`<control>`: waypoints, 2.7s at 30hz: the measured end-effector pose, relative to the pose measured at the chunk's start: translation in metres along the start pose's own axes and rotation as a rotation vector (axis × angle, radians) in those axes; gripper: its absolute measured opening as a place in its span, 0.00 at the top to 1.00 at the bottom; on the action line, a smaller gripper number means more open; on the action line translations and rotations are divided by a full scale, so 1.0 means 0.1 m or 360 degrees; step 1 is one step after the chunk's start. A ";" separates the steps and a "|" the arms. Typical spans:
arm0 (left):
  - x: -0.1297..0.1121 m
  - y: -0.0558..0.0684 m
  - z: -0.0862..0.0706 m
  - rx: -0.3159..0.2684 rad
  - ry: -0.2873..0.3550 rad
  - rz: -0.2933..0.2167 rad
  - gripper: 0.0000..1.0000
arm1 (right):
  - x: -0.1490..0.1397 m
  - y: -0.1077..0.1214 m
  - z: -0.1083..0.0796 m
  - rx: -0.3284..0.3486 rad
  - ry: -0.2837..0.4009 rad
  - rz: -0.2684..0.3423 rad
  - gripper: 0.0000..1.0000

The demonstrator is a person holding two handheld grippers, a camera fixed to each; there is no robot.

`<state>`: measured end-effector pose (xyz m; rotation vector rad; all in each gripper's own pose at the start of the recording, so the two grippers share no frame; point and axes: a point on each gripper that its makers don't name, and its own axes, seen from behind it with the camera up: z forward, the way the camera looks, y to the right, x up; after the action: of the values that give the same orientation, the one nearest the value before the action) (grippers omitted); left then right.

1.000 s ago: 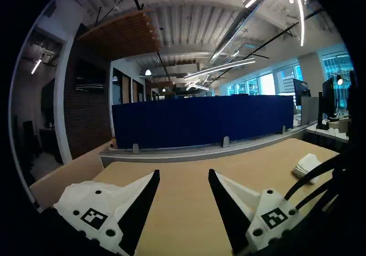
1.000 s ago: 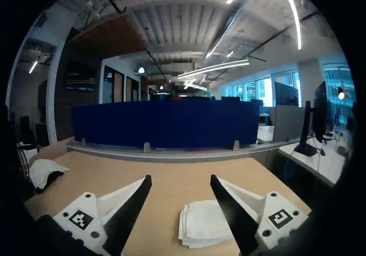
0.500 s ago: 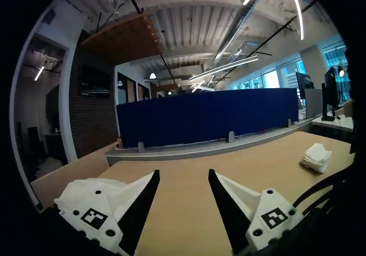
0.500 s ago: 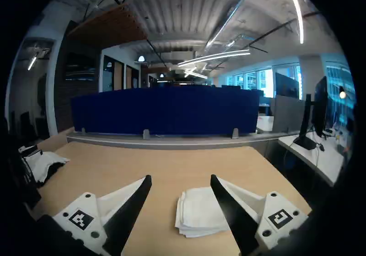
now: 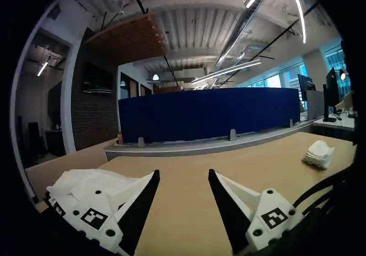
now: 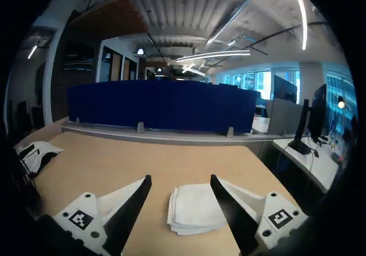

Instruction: Fold towel

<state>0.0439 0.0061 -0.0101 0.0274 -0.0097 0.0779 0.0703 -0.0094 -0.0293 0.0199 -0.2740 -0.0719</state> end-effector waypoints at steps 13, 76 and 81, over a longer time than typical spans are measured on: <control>-0.21 -0.03 0.09 0.0011 0.0041 -0.0006 0.22 | -0.12 -0.10 0.13 0.0009 0.0008 0.0009 0.00; -0.42 -0.14 0.11 0.0015 0.0011 -0.0121 0.01 | -0.05 0.14 0.25 0.0035 0.0361 0.0166 0.00; -0.41 -0.13 0.11 0.0015 0.0011 -0.0121 0.01 | -0.23 0.25 0.32 0.0018 0.0380 0.0210 0.00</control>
<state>0.0036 -0.0109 0.0004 0.0367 -0.0017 0.0019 0.0411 0.0167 -0.0041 0.0217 -0.0364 0.0630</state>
